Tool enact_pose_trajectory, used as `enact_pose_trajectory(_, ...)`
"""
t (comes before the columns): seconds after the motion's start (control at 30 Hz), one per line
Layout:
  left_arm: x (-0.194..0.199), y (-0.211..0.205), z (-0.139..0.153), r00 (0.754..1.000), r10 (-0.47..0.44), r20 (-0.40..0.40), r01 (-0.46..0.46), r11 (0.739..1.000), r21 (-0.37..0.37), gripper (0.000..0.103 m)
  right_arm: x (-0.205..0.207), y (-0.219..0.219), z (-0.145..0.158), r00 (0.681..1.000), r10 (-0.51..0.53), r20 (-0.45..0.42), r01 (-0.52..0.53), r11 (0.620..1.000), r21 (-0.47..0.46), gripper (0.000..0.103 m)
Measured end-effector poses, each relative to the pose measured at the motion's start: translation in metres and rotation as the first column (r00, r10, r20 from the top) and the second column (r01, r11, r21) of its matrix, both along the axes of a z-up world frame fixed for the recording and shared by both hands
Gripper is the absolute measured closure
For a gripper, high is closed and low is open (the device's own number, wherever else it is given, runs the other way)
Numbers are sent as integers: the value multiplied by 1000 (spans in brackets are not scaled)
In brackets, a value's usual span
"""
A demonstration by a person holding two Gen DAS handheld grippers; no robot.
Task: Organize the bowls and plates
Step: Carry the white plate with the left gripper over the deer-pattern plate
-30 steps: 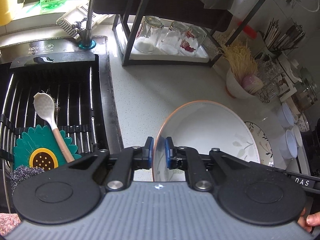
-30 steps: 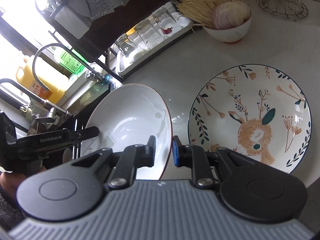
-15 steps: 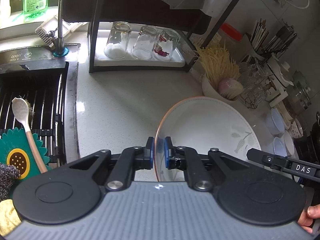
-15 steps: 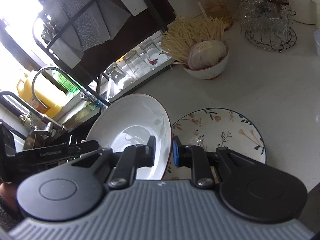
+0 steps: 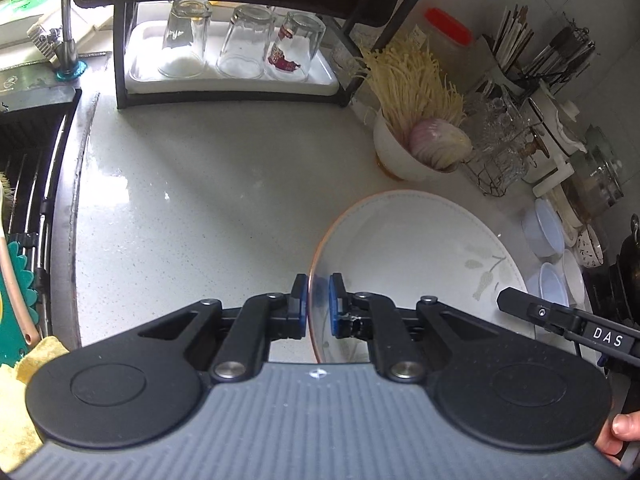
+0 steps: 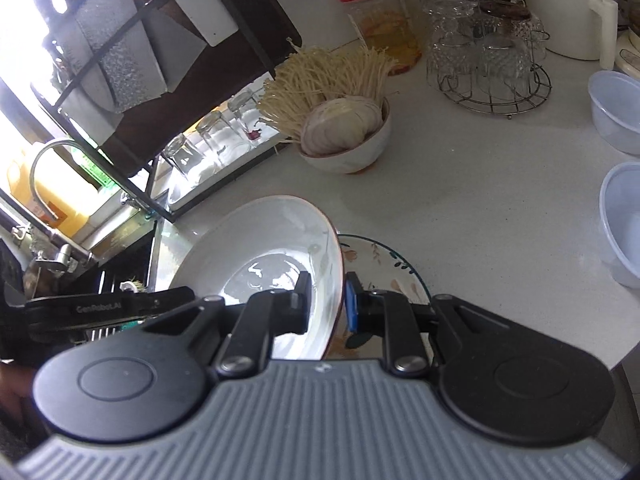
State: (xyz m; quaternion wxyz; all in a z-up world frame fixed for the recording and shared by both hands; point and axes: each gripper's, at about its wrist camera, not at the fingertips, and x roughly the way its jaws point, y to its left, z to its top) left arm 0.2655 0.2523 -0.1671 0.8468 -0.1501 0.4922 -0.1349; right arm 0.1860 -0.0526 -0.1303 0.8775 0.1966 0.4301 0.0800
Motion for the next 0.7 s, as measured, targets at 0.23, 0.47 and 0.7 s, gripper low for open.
enact_pose_trajectory(0.23, 6, -22, -10, 999, -24, -35, 25, 999, 31, 91, 0, -11, -10, 999, -18, -39, 17, 999, -36, 82)
enact_pose_trajectory(0.47, 7, -42, -12, 995, -83, -58, 86, 995, 48, 90, -4, -22, -9, 998, -50, -44, 47, 997, -58, 82)
enact_pose_trajectory(0.7, 8, -63, -20, 983, -151, -103, 157, 986, 51, 89, -13, -38, -11, 995, -93, -46, 89, 993, -76, 82)
